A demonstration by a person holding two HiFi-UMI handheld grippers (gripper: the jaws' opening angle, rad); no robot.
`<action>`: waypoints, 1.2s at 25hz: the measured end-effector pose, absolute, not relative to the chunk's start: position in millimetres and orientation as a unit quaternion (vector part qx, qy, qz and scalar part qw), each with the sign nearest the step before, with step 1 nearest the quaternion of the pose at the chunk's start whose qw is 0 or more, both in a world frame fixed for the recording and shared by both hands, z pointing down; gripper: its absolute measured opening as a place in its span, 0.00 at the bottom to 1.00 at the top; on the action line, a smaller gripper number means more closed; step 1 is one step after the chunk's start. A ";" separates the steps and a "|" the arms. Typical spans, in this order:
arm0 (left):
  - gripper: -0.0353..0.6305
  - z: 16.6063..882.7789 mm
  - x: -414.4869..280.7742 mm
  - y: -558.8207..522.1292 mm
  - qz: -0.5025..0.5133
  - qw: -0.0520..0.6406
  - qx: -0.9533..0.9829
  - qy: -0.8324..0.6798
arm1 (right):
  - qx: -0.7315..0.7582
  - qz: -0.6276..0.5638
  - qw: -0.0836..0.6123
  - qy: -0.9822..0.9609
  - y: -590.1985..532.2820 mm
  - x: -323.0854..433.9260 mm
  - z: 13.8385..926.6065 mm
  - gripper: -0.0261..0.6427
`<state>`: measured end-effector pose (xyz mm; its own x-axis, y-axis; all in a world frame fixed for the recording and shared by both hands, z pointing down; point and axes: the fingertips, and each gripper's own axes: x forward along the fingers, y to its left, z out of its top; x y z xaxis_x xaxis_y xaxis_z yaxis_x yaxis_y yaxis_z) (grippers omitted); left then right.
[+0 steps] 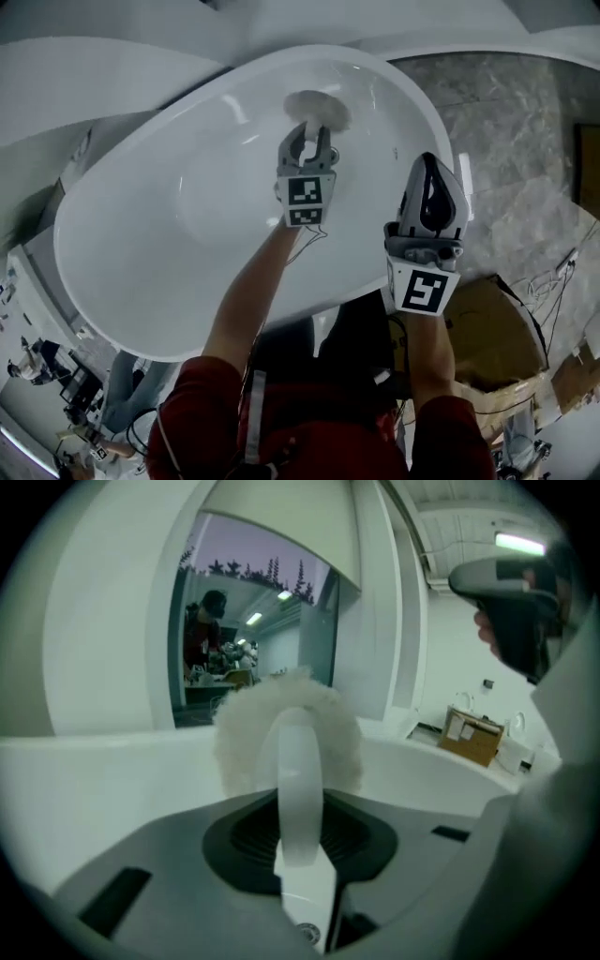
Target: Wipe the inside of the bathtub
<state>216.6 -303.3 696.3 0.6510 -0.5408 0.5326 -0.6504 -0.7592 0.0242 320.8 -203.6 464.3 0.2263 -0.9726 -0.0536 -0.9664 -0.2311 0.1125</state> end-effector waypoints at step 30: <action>0.19 182.0 -152.0 -189.8 0.089 -0.027 0.880 -0.465 | 0.718 -0.143 0.010 -0.681 -116.5 1.6 116.2 0.06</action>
<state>-152.0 -189.8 182.0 0.5517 -0.8236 0.1314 -0.8138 -0.5661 -0.1312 1.6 -116.5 116.2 0.0302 -0.9810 -0.1919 -0.9753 -0.0710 0.2093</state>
